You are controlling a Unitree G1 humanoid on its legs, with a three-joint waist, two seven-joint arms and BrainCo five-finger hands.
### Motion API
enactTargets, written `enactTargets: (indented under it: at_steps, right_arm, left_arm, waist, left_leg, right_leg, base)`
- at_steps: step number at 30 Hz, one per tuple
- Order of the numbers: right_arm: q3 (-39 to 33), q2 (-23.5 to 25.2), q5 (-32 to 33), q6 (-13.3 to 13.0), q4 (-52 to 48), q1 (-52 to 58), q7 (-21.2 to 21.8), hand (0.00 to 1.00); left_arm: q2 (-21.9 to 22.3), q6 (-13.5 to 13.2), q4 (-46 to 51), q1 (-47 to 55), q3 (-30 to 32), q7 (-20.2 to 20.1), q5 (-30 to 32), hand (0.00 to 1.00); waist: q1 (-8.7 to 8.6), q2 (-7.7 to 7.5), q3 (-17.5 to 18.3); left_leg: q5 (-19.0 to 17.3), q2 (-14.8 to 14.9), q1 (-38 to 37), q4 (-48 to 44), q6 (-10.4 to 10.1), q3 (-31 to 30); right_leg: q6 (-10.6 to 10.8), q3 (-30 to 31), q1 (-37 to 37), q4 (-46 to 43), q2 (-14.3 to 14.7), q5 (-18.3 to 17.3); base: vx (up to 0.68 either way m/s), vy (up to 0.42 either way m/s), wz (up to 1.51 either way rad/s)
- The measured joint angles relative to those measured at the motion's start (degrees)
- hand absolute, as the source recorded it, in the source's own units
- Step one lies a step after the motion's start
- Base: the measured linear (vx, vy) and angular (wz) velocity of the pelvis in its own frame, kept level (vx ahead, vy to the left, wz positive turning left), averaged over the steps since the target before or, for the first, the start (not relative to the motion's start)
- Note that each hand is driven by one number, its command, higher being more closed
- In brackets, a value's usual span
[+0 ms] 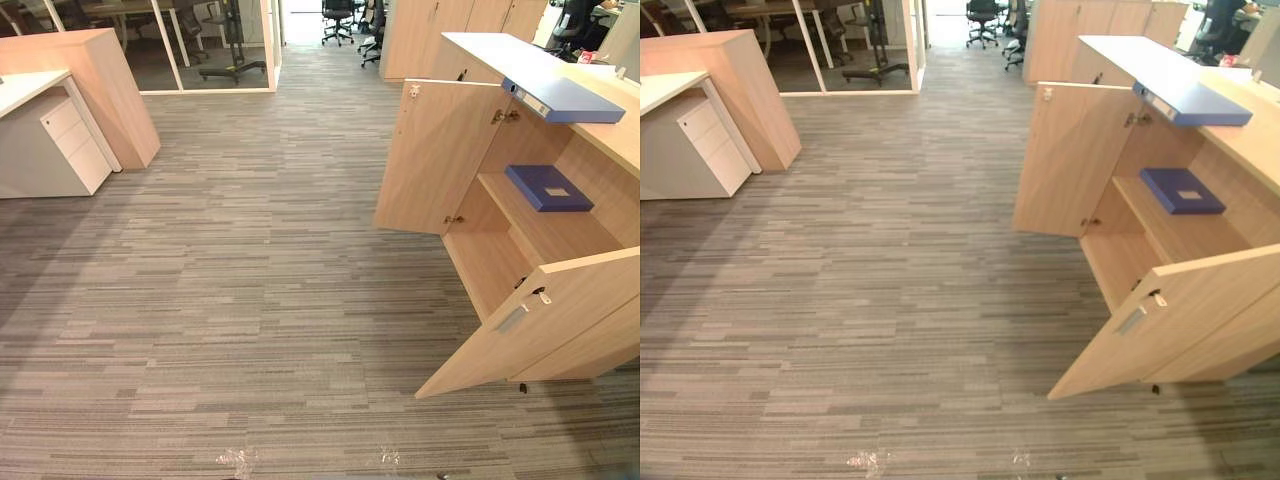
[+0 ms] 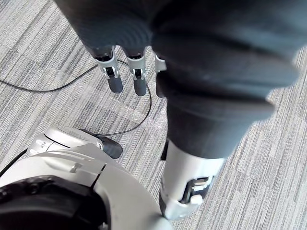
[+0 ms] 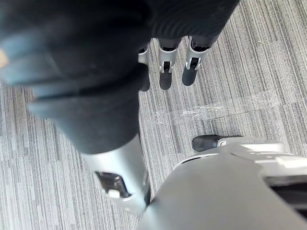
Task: Walk over to the cabinet, pick up the folder, carry it to the office cabinet, place the folder inside the office cabinet, then close the office cabinet door
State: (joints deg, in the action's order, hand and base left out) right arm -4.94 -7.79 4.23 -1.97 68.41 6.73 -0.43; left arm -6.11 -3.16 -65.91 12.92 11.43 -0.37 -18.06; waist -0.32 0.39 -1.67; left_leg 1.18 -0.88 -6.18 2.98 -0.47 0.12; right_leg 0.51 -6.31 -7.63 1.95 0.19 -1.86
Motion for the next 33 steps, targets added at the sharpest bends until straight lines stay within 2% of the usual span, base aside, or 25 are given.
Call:
enactTargets:
  at_steps: [3, 13, 24, 26, 28, 30, 31, 33]
  right_arm:
    - [0.0, 0.0, -0.9, 0.0, 0.0, -0.4, 0.0, 0.00]
    - [0.6, -0.1, -0.9, -0.5, -0.1, -0.5, -0.3, 0.00]
    - [0.8, -0.1, 0.8, -0.4, 0.0, -0.5, -0.4, 0.00]
    - [2.9, -0.4, 1.4, -0.4, 0.0, -0.7, -0.3, 0.00]
    - [4.8, -0.6, 1.2, -0.5, 0.0, -1.5, -0.1, 0.00]
    - [5.2, -0.9, 0.0, -0.5, 0.0, -3.1, 0.1, 0.00]
    - [5.4, -0.9, -0.5, -0.7, -0.1, -3.3, 0.1, 0.00]
    - [7.0, -1.4, -1.0, -0.9, 0.0, -3.7, 0.2, 0.00]
  left_arm:
    - [0.0, -0.5, 0.1, 0.0, -0.6, 0.0, 0.0, 0.00]
    - [-0.2, -1.7, 0.2, -0.1, -1.9, 0.8, 2.8, 0.00]
    - [-0.3, -1.7, 0.8, -0.2, -2.3, 1.1, 4.2, 0.00]
    - [-0.4, -1.7, 0.8, -0.2, -2.3, 1.2, 4.7, 0.00]
    - [-0.7, -1.8, 1.5, -0.5, -2.3, 1.2, 4.6, 0.00]
    - [-0.6, -1.8, 2.9, -1.2, -2.3, 1.2, 4.2, 0.00]
    - [-0.6, -1.8, 3.4, -1.2, -2.3, 1.2, 4.0, 0.00]
    - [-0.4, -1.9, 3.5, -1.4, -2.3, 1.3, 3.7, 0.00]
  waist:
    - [0.02, 0.01, -0.2]
    - [0.04, -0.18, -1.2]
    - [0.02, -0.49, -1.9]
    - [0.04, -0.69, -2.4]
    - [0.09, -1.12, -3.6]
    - [0.19, -0.63, -6.3]
    - [0.32, -0.65, -7.0]
    - [1.03, -0.12, -8.2]
  left_leg:
    - [0.0, -0.1, -0.5, 0.1, 0.0, 0.0]
    - [1.1, -0.4, -2.0, 1.8, 0.2, -0.5]
    - [1.3, -0.5, -2.3, 1.9, 0.1, -1.1]
    - [1.1, -0.4, -3.0, 1.5, 0.0, -1.1]
    - [-2.1, -0.6, -0.4, -5.0, -0.4, -1.0]
    - [-6.9, 0.0, 4.7, -16.7, -2.4, -0.6]
    - [-7.8, 0.4, 6.3, -20.1, -3.5, -0.5]
    - [-8.2, 0.9, 10.4, -28.9, -4.6, 0.2]
  right_leg:
    - [0.9, 0.0, -0.6, 0.2, -0.2, -0.1]
    - [0.7, -0.4, -1.5, 0.4, -0.4, 0.0]
    - [0.5, -1.3, -2.2, 0.6, -0.4, 0.2]
    - [0.5, -1.3, -3.1, 0.7, -0.4, 0.2]
    - [0.5, -1.2, -3.3, 0.2, -0.7, 0.1]
    - [-0.6, -0.9, -3.2, -0.7, -0.2, -0.5]
    - [-1.3, -0.6, -3.1, -0.8, 0.0, -1.0]
    - [-1.6, 0.3, -3.1, -1.2, 0.1, -1.0]
  base:
    - [0.00, 0.000, 0.00]
    - [0.00, -0.002, 0.01]
    - [0.00, -0.008, 0.04]
    - [0.00, 0.000, 0.00]
    - [-0.02, -0.003, -0.02]
    - [-0.10, -0.014, -0.03]
    - [-0.11, -0.012, -0.06]
    - [-0.07, 0.006, -0.18]
